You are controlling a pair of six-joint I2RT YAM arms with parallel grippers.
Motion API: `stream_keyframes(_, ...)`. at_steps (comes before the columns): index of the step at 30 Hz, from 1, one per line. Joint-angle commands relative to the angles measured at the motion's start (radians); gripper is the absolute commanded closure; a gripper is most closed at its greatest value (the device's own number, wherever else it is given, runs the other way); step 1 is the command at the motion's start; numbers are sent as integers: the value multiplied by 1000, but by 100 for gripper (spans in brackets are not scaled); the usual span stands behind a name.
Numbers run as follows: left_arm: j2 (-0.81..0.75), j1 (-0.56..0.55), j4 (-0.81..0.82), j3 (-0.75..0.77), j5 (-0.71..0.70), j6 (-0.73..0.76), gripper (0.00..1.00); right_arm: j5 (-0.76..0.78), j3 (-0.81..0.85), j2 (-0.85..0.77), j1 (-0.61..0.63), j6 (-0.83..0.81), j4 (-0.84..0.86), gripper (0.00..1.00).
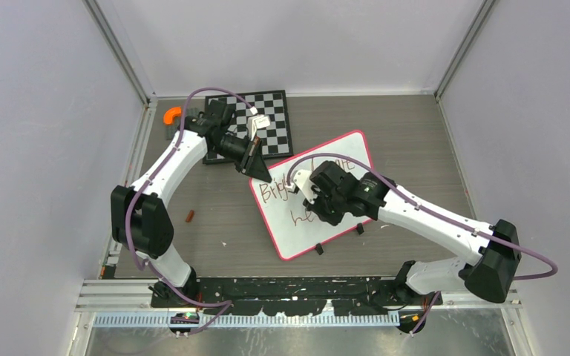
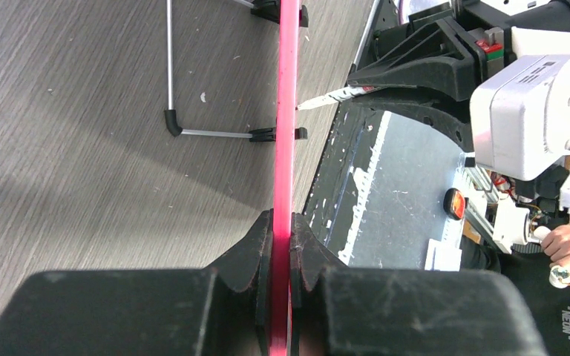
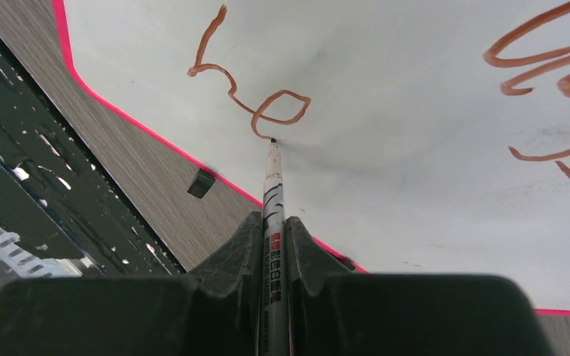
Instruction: Write a sentence on the whiteboard
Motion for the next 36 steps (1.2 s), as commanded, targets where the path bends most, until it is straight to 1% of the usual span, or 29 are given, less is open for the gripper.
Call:
stream_keyframes(1, -3, -4, 1, -10, -34, -6, 100, -11, 64, -47, -4, -12, -33, 100)
stream_keyframes(3, -7, -4, -1, -9, -34, -7, 100, -56, 75, -67, -3, -18, -46, 100)
stream_keyframes(5, -10, -5, -2, -12, -34, -3, 100, -64, 78, -81, -5, -19, -51, 100)
stream_keyframes(9, -10, -4, 0, -16, -32, -4, 100, -13, 78, -73, -27, -4, -24, 100)
stream_keyframes(28, -8, -4, 12, -21, -23, -4, 100, -12, 98, -33, -37, 15, 23, 100)
stream_keyframes(29, -8, -4, 11, -21, -23, -4, 100, 21, 101, -28, -37, 14, 29, 100)
stream_keyframes(36, -3, -4, 11, -21, -22, -4, 100, 72, 87, -6, -39, 9, 31, 100)
